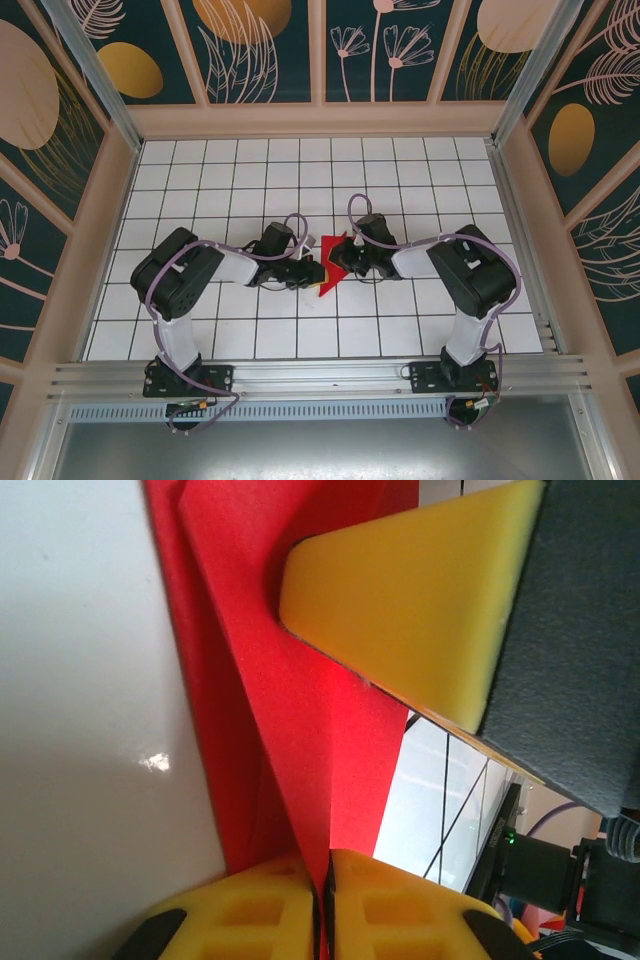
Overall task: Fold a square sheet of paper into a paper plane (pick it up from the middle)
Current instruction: Fourth fold the wing at the center of the table.
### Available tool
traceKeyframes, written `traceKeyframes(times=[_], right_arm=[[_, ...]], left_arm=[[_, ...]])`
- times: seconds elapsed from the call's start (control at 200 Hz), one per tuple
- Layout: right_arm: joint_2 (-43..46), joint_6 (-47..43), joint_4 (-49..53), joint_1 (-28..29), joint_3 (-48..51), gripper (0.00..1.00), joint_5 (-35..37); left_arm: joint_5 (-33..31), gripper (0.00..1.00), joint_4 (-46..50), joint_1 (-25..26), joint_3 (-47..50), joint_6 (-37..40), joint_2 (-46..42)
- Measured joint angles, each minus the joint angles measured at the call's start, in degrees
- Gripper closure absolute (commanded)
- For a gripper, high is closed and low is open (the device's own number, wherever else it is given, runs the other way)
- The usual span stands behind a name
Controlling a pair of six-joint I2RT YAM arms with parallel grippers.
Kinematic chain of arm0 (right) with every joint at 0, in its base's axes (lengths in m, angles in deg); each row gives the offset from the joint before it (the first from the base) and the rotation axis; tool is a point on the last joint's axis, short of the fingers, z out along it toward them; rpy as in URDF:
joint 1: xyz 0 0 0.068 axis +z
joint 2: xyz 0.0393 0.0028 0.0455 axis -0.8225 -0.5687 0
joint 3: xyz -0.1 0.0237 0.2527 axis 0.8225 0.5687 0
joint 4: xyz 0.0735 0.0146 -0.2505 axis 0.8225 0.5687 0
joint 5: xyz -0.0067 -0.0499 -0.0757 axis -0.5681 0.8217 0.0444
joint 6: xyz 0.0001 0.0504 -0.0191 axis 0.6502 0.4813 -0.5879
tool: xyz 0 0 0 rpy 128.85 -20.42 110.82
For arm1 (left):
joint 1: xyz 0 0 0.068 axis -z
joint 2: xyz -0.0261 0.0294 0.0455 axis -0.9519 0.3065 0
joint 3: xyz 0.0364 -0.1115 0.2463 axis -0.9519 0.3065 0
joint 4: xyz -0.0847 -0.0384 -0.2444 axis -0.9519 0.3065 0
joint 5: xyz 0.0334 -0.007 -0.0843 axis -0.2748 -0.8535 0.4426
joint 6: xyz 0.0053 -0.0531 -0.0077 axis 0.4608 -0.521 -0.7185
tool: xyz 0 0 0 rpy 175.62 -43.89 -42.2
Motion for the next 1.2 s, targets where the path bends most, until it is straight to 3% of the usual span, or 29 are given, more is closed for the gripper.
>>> traceKeyframes(times=[0.265,0.631,0.926,1.036,1.201], right_arm=[[0.0,0.0,0.3,0.0,-0.2,0.91,0.0],[-0.4,-0.5,1.4,0.0,-0.9,0.91,-0.2],[-0.4,-1.5,2.1,0.0,-1.2,0.91,-0.2],[-0.4,-1.5,2.1,0.2,-1.3,0.91,-0.2],[-0.5,-1.5,2.2,0.3,-1.4,0.91,-0.2]], left_arm=[[-2.8,0.84,3.7,0.3,0.5,1.2,-2.4],[-2.6,1.00,4.5,0.3,0.8,1.7,-3.1],[-0.7,1.00,3.3,0.1,0.9,2.3,-1.5],[0.4,0.93,3.2,-0.2,0.9,3.9,-1.3],[0.8,0.90,3.3,-0.2,0.9,5.6,-1.4]])
